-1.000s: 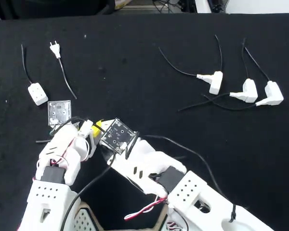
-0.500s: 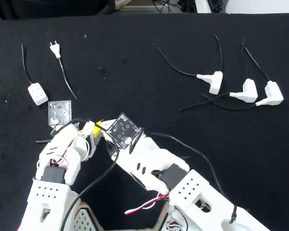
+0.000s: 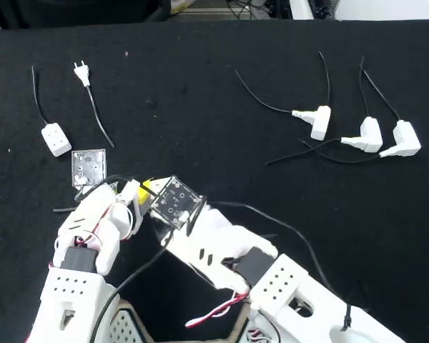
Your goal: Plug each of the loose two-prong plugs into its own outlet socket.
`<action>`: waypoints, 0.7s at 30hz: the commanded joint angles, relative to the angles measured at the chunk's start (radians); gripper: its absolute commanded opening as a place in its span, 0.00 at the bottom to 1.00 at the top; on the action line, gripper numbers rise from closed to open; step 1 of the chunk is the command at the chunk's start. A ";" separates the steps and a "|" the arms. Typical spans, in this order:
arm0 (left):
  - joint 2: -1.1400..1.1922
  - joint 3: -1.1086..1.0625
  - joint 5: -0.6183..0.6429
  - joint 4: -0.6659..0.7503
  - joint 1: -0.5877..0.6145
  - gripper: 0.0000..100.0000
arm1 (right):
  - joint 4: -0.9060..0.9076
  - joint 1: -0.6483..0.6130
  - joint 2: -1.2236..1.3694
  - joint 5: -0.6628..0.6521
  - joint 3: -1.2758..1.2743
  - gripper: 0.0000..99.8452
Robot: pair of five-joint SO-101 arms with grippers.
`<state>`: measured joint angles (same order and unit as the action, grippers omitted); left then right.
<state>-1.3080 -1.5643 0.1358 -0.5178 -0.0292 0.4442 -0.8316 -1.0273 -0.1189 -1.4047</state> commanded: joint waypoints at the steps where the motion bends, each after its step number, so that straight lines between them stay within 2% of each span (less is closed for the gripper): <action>1: 0.002 0.012 -0.012 0.011 -0.015 0.24 | -0.005 -0.017 -0.038 0.009 0.015 0.01; 9: 0.002 0.007 -0.015 0.011 -0.019 0.24 | -0.101 -0.015 -0.045 0.023 -0.019 0.01; 12: 0.002 0.007 -0.015 0.011 -0.019 0.24 | -0.103 -0.011 -0.045 0.089 -0.013 0.01; 21: 0.002 0.007 -0.015 0.011 -0.019 0.24 | -0.103 0.040 -0.045 0.103 -0.013 0.01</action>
<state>-1.3080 -1.5643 0.1297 -0.5178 -0.0384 0.3782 -0.8286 -1.0411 -0.0269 -1.4354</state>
